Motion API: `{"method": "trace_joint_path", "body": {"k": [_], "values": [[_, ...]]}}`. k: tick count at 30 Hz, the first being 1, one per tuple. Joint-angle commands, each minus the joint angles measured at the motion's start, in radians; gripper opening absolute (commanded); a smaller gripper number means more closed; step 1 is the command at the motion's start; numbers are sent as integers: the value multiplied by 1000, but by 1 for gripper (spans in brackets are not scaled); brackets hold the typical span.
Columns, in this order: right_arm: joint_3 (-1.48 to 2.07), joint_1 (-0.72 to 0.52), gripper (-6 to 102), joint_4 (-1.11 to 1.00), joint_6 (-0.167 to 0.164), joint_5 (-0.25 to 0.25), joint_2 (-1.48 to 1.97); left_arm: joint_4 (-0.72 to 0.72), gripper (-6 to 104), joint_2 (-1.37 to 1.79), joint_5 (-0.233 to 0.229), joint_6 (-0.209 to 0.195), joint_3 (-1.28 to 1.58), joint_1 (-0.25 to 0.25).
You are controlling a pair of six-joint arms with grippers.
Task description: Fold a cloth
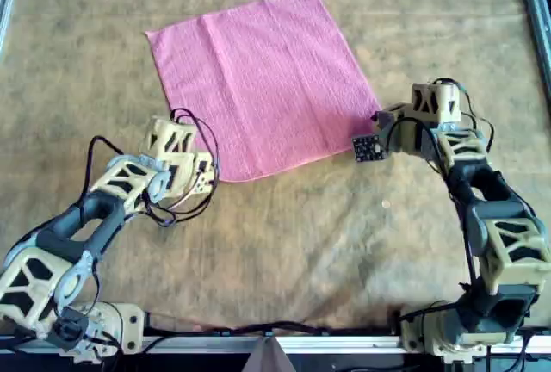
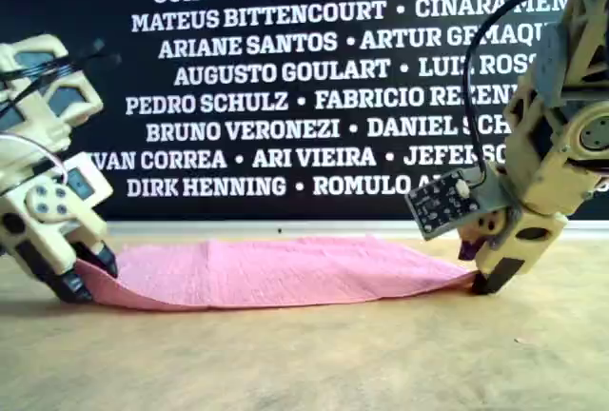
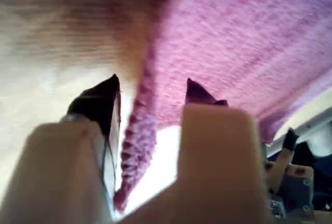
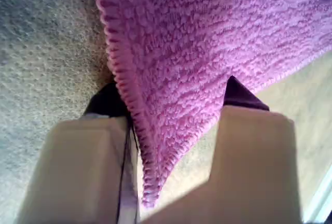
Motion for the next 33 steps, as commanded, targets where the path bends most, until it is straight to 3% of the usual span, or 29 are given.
{"method": "trace_joint_path", "body": {"k": [1, 4, 7, 12, 16, 18, 33], "values": [[-52, 14, 65, -28, 5, 2, 14, -23, 44, 25, -3, 3, -55, -18], [-52, 14, 60, -28, 5, 2, 14, -23, 43, 25, -3, 2, -55, -25], [-52, 14, 45, -44, 6, 0, 14, -23, 38, 25, 8, -8, -55, -26], [-54, 15, 14, -49, 6, -15, 35, -23, 18, 25, 15, -11, -58, -23], [-81, 20, -2, -49, 8, -15, 31, -23, 3, 31, 15, -11, -58, -18], [-91, 20, -2, -49, 8, -15, 17, -23, -2, 37, 15, -12, -55, -17], [-64, 20, -1, -28, 8, -15, 40, -18, -1, 44, 14, -2, -38, 0]]}}
